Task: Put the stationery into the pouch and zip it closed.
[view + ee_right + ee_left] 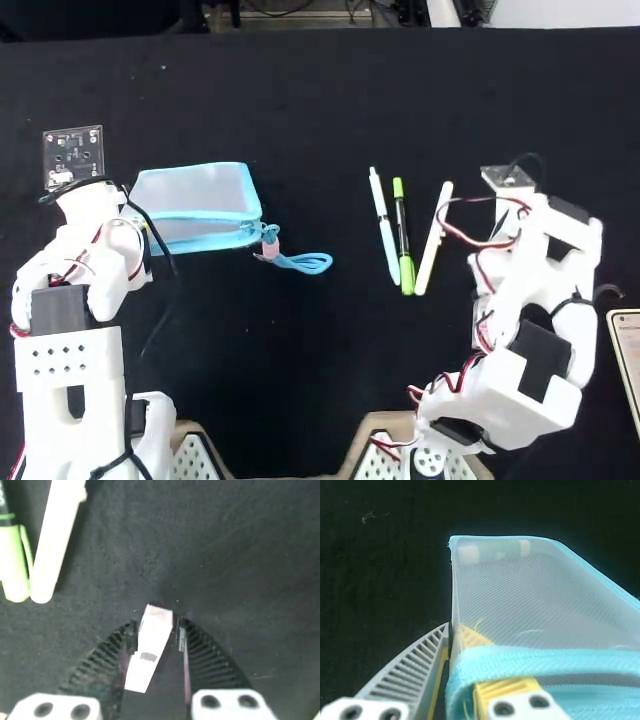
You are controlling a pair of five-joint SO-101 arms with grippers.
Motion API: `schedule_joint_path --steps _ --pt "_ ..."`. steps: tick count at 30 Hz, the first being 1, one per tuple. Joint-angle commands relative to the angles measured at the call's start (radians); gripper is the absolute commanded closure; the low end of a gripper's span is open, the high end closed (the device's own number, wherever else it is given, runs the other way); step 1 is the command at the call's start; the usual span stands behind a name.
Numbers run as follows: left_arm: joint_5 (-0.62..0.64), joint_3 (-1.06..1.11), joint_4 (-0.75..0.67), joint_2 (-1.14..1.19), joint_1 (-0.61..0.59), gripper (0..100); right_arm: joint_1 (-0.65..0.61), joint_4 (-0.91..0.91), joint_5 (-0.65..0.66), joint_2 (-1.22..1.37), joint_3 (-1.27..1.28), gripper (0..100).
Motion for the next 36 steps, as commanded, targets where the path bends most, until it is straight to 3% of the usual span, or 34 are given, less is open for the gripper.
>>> schedule_joint_path --steps 1,10,16,36 --pt "0.009 -0.004 -0.020 0.000 -0.013 97 -0.009 0.071 -0.002 -0.007 -0.085 87.7" --pt "0.008 -0.004 -0.020 0.000 -0.013 97 -0.008 0.114 -0.014 -0.005 -0.073 87.7" --pt "0.008 -0.004 -0.020 0.000 -0.013 97 -0.008 -0.008 -0.127 -0.005 0.001 87.5" --pt "0.008 -0.004 -0.020 0.000 -0.013 97 -0.006 -0.106 -0.120 -0.005 0.090 87.7"
